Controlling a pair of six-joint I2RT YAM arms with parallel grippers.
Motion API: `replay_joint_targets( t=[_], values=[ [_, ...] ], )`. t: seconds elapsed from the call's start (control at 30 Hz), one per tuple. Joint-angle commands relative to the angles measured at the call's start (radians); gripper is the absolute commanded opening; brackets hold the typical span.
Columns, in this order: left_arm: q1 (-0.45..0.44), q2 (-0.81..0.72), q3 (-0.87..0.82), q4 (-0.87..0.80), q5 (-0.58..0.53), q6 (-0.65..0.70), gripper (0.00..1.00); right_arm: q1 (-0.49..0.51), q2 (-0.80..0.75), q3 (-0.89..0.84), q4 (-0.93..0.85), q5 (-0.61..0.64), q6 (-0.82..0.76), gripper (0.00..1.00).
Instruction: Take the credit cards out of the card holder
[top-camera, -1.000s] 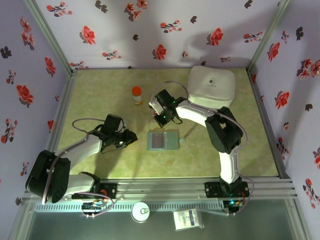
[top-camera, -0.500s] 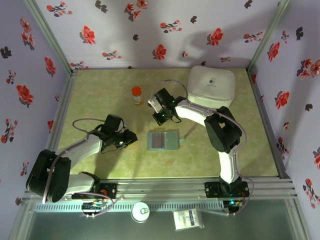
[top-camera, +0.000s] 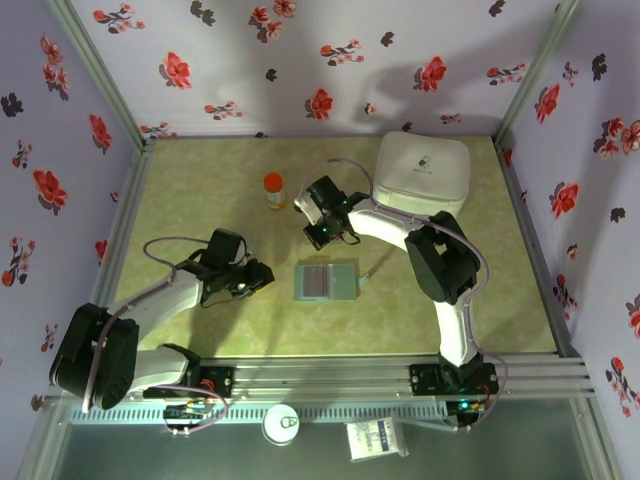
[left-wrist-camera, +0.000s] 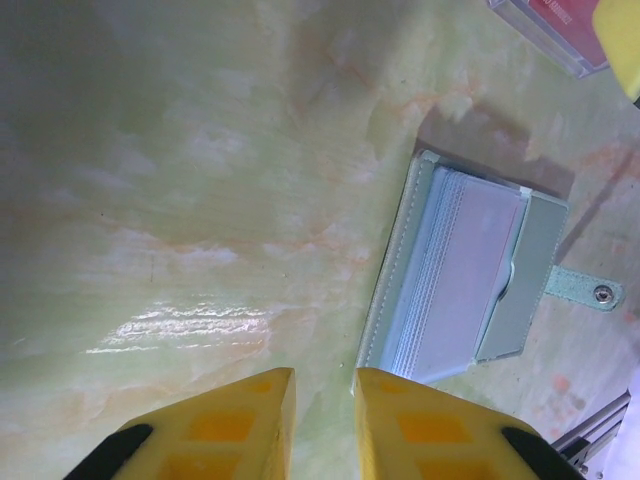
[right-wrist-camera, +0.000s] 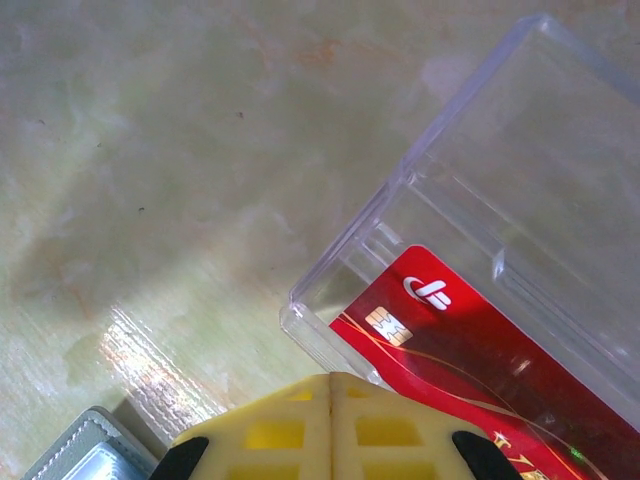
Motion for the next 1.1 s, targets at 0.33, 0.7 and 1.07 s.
replay_joint_targets(
  t=[0.33,0.7,1.07],
  values=[
    [-0.015,-0.032,0.002,-0.039,-0.008,-0.001,0.22,0.005,-0.048,0.019,-0.005,0.038,0.024,0.07],
    [-0.093,0.083,0.077,0.018,-0.019,-0.016,0.20,0.007,-0.280,-0.210,0.043,0.017,0.276,0.10],
    [-0.168,0.216,0.139,0.084,-0.025,-0.033,0.13,0.010,-0.476,-0.469,0.110,-0.004,0.632,0.09]
  ],
)
